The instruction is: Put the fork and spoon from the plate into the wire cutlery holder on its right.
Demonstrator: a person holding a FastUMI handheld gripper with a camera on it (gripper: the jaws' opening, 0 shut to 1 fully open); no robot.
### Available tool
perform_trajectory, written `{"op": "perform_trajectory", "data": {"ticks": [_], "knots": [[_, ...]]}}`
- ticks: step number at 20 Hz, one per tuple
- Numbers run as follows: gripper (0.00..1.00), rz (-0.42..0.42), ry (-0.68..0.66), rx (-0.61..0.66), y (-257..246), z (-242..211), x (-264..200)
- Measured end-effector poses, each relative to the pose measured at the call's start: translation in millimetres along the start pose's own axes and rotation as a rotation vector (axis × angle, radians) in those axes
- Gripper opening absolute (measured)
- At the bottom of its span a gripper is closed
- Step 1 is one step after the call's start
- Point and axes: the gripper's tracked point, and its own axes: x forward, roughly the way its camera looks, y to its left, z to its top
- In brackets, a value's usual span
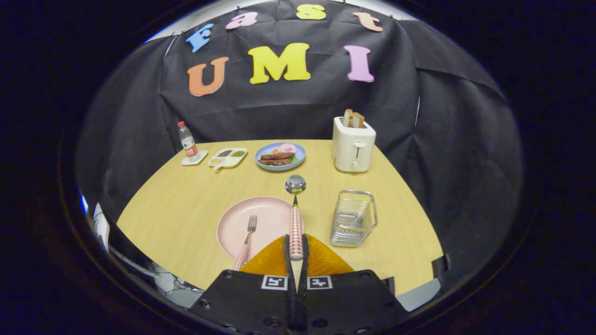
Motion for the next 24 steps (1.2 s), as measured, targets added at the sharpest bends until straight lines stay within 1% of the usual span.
{"op": "perform_trajectory", "data": {"ticks": [3,6,8,10,14,15,18,21,24], "knots": [[0.0,-0.058,0.071,0.046,-38,14,-23],[0.0,-0.082,0.18,0.106,-65,13,-35],[0.0,-0.097,0.239,0.108,-77,11,-36],[0.0,-0.095,0.29,0.104,-80,9,-32],[0.0,-0.066,0.42,0.192,-81,3,-16],[0.0,-0.071,0.443,0.204,-84,3,-11],[0.0,-0.088,0.501,0.195,-92,4,5],[0.01,-0.082,0.558,0.19,-91,4,21],[0.01,-0.087,0.623,0.221,-95,-5,34]]}}
